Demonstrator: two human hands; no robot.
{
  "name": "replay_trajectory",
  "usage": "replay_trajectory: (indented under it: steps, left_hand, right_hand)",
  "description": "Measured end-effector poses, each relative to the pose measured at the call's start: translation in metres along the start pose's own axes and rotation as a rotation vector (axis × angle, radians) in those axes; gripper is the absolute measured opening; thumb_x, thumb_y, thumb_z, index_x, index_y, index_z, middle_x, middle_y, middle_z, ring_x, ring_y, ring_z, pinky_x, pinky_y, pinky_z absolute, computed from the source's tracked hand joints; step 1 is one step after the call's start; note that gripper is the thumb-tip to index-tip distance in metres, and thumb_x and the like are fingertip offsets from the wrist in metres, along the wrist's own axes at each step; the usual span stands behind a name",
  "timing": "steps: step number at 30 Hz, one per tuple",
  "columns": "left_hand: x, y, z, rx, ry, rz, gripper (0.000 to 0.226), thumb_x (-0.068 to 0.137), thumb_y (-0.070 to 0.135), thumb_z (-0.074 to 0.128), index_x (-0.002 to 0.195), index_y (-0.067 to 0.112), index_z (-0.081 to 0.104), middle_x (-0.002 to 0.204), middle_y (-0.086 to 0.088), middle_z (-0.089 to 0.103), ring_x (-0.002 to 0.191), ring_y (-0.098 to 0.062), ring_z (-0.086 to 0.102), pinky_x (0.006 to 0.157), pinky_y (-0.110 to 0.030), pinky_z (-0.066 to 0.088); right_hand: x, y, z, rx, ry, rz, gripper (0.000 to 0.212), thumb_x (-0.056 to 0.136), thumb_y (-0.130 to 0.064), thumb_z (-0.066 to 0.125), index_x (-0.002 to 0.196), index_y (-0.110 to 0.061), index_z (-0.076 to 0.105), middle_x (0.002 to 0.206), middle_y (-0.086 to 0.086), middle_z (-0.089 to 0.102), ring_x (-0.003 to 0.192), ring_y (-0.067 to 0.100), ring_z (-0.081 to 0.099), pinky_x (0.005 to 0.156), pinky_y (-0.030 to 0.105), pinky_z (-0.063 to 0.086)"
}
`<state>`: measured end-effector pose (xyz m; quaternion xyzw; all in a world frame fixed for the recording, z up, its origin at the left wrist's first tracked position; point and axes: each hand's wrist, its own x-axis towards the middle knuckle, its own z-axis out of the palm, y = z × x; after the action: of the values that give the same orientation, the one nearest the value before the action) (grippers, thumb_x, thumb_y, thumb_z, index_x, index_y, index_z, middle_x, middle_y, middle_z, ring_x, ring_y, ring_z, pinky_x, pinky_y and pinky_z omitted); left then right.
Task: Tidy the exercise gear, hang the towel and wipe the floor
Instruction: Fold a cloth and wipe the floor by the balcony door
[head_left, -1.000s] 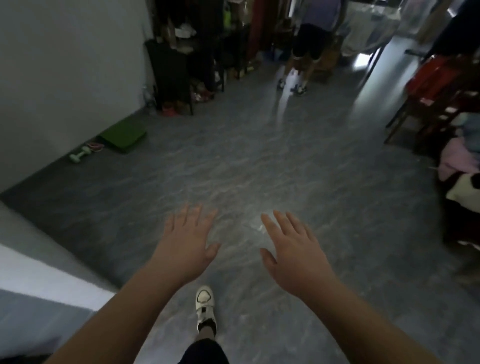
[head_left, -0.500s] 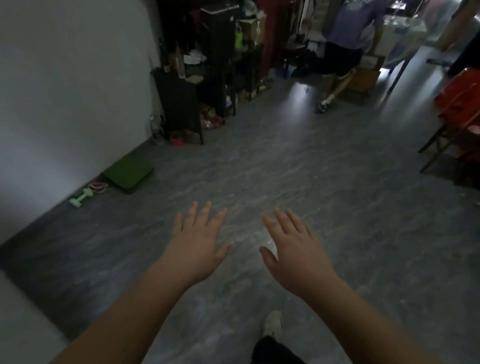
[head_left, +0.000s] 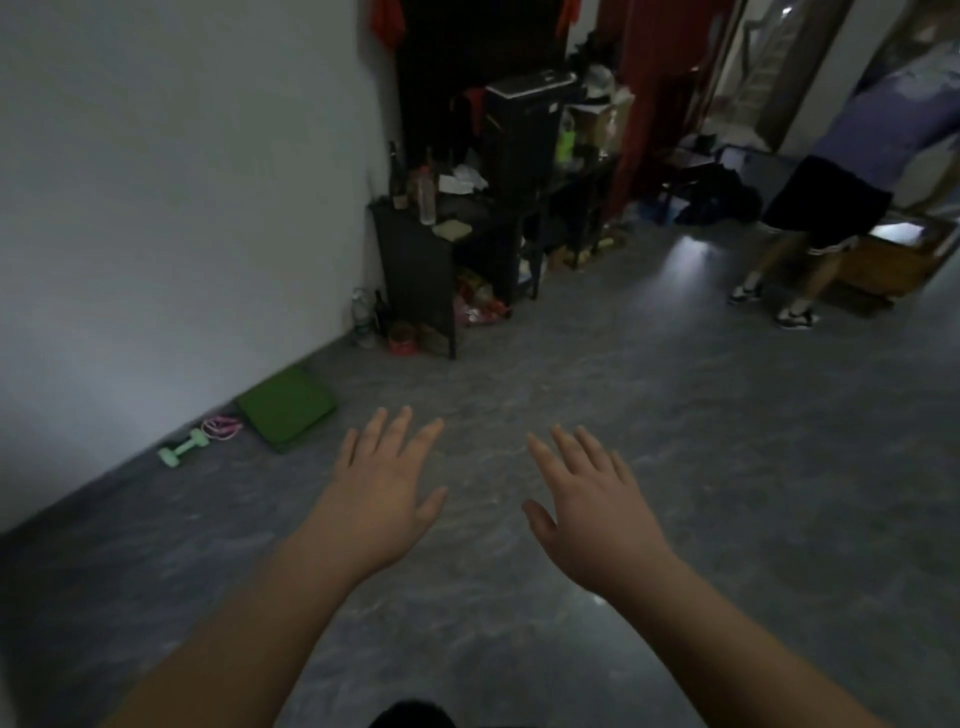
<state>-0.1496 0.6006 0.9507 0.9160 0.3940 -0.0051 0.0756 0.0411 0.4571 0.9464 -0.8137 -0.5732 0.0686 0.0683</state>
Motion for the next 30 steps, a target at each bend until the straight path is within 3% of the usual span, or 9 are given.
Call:
replay_trajectory:
  steps: [8, 20, 30]
  left_hand:
    - [0.179, -0.055, -0.001, -0.045, -0.009, -0.127, 0.075, 0.096, 0.06, 0.036, 0.154, 0.038, -0.006, 0.165, -0.001, -0.009, 0.151, -0.027, -0.012, 0.122, -0.05, 0.002]
    - [0.499, -0.154, -0.049, -0.041, -0.042, -0.048, 0.074, 0.097, 0.058, 0.038, 0.154, 0.037, -0.004, 0.165, -0.001, -0.009, 0.151, -0.025, -0.012, 0.122, -0.05, 0.003]
    - [0.748, -0.194, -0.04, -0.038, -0.07, -0.065, 0.075, 0.097, 0.056, 0.04, 0.154, 0.039, -0.005, 0.165, 0.0, -0.007, 0.151, -0.025, -0.01, 0.122, -0.05, 0.004]
  right_hand:
    - [0.214, 0.025, -0.015, 0.006, -0.019, -0.097, 0.071, 0.098, -0.055, 0.037, 0.156, -0.035, 0.003, 0.167, -0.001, 0.003, 0.153, 0.024, -0.002, 0.123, 0.048, 0.012]
    - [0.531, 0.044, -0.032, 0.049, -0.016, -0.023, 0.071, 0.098, -0.054, 0.038, 0.156, -0.035, 0.002, 0.167, -0.003, 0.001, 0.153, 0.021, -0.004, 0.123, 0.045, 0.01]
    - [0.768, 0.129, -0.012, 0.059, -0.022, -0.011, 0.071, 0.098, -0.054, 0.039, 0.155, -0.035, 0.003, 0.166, -0.001, 0.004, 0.153, 0.023, -0.001, 0.123, 0.047, 0.013]
